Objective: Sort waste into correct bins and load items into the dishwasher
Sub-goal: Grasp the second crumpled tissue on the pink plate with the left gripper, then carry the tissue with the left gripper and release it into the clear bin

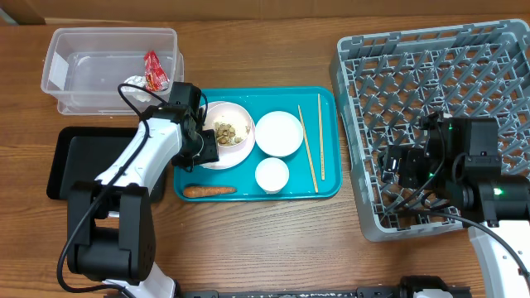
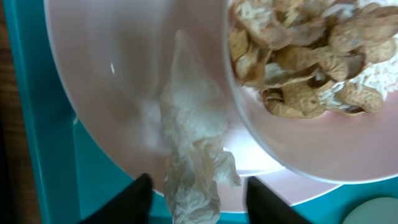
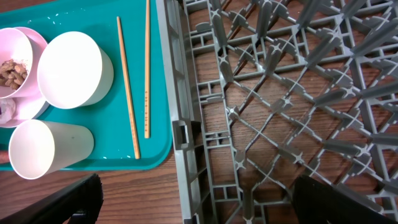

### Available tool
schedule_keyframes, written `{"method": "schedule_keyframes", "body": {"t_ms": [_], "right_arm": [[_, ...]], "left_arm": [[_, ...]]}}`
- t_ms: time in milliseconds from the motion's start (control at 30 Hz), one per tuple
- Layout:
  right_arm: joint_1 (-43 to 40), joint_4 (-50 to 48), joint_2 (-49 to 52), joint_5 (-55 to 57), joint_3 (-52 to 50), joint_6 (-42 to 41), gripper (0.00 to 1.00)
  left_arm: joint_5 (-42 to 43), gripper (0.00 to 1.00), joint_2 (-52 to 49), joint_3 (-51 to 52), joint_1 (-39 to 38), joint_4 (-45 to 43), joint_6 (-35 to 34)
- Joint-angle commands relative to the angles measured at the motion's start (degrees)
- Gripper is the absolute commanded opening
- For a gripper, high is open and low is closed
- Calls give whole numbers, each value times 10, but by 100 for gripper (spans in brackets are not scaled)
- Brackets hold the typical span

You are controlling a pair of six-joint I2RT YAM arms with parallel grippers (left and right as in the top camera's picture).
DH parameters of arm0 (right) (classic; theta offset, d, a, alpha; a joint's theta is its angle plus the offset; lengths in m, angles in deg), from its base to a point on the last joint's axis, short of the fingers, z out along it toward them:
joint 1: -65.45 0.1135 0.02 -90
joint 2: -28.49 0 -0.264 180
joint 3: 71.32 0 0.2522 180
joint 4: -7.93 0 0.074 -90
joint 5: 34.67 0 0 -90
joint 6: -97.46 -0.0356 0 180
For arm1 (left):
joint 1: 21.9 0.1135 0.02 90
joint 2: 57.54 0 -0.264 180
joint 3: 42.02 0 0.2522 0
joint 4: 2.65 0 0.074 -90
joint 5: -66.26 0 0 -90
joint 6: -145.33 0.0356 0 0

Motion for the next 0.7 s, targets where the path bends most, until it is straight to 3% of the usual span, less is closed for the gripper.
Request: {"method": "schedule_keyframes", "body": {"t_ms": [0, 267, 533, 667], "right_arm": [[2, -3, -2, 5, 19, -1, 100], [2, -3, -2, 5, 19, -1, 100], [2, -3, -2, 5, 19, -1, 100], [2, -3, -2, 5, 19, -1, 100]], "left_arm": [[-2, 42, 7, 3, -5, -3, 8], [-2, 41, 7, 29, -5, -11, 8], [-7, 15, 7, 28, -2, -16, 10], [-7, 12, 8, -7, 4, 14, 10]]}}
